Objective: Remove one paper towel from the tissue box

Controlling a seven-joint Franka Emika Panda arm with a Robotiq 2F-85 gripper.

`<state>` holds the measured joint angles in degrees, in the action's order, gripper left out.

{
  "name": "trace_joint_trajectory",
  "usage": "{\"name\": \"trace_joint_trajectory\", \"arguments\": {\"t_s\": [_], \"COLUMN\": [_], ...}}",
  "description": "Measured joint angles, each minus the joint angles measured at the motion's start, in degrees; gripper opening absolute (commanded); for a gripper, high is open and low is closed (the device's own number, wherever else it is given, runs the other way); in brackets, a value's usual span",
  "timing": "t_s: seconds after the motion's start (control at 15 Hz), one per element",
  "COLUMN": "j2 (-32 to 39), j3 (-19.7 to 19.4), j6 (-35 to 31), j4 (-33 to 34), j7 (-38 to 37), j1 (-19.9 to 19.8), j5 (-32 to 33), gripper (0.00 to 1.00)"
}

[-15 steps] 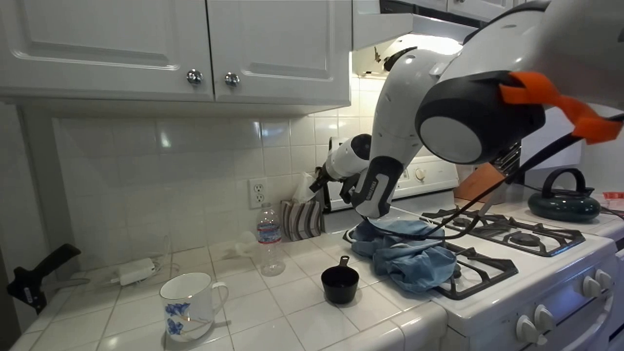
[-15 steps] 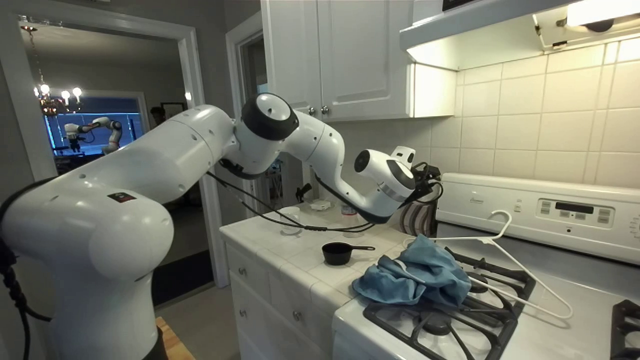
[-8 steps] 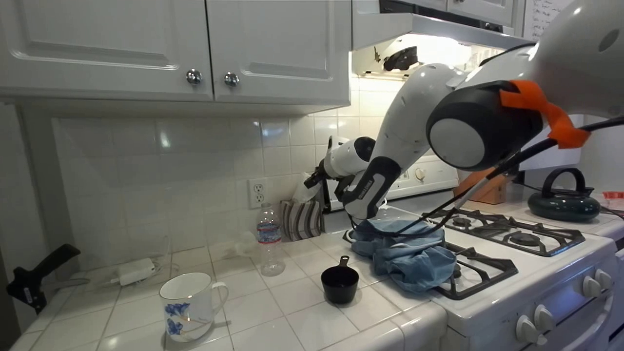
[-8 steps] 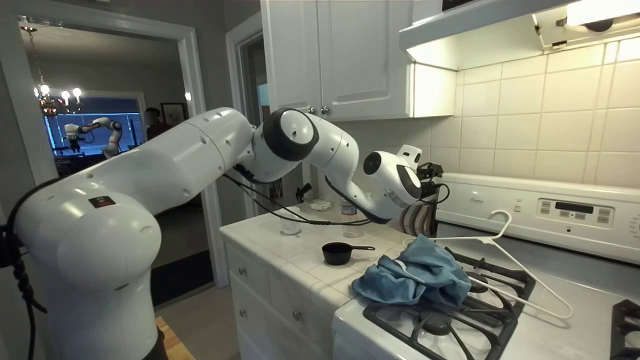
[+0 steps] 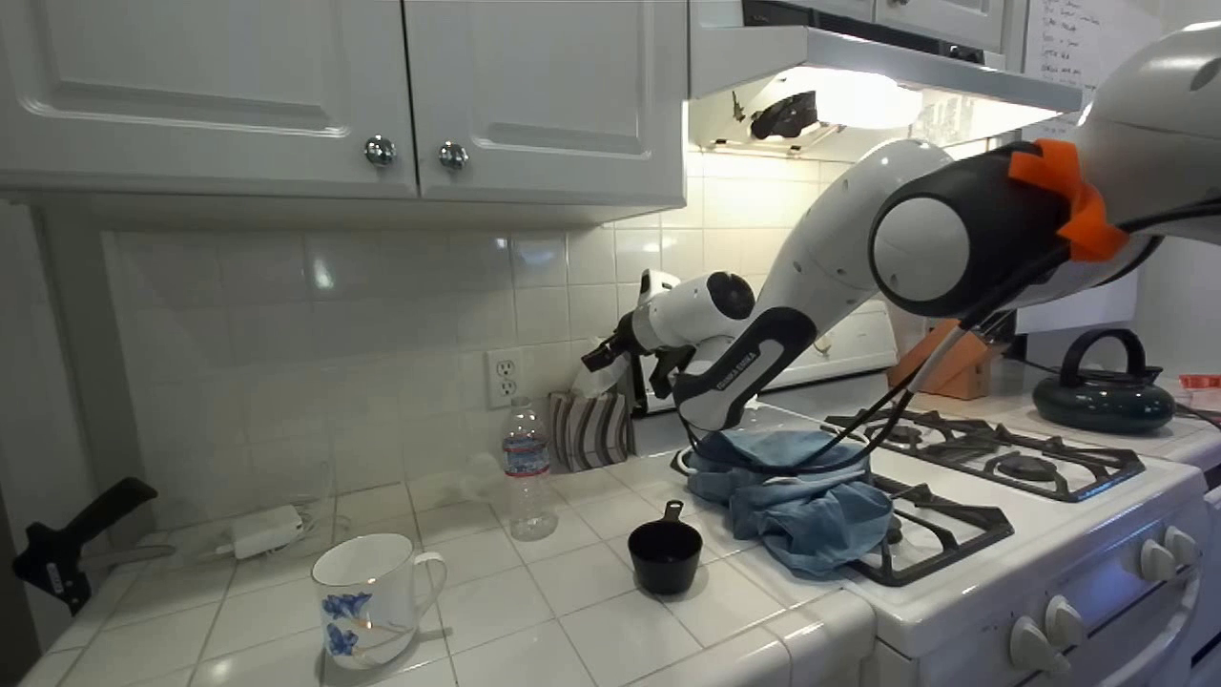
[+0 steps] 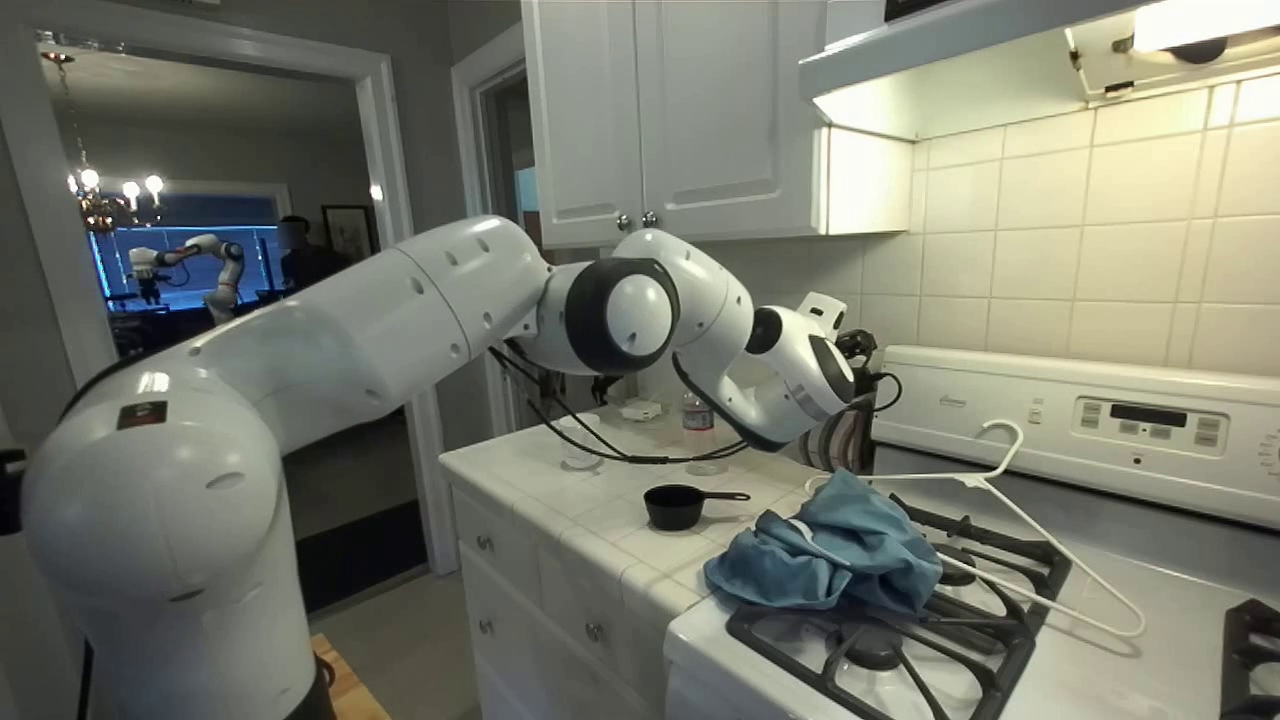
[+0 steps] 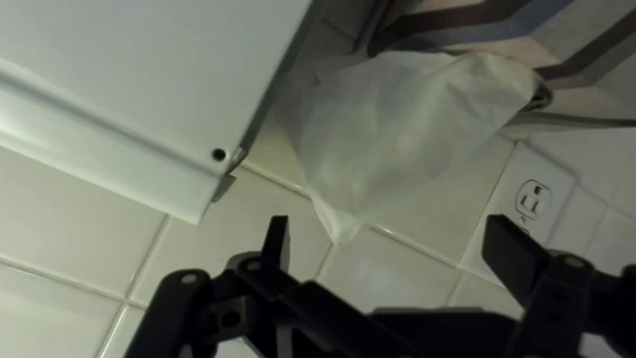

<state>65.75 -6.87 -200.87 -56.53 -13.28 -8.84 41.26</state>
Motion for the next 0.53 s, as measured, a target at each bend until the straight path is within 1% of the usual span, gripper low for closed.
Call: {"name": "trace_joint_trajectory", "arguments": {"t_s": [0.13,0.4,0.53], "j2": [0.3,1.4,1.7], "j3": [4.4,10.8,14.7], "j6": [1.2,3.9,6.1], "j4": [0.4,1.6,2.0], "j7": [0.0,1.0,2.4], "j1": [-2.2,-6.1,-8.4], "j5": [2.7,4.4,5.9], "gripper": [1.00,1.00,1.00]}}
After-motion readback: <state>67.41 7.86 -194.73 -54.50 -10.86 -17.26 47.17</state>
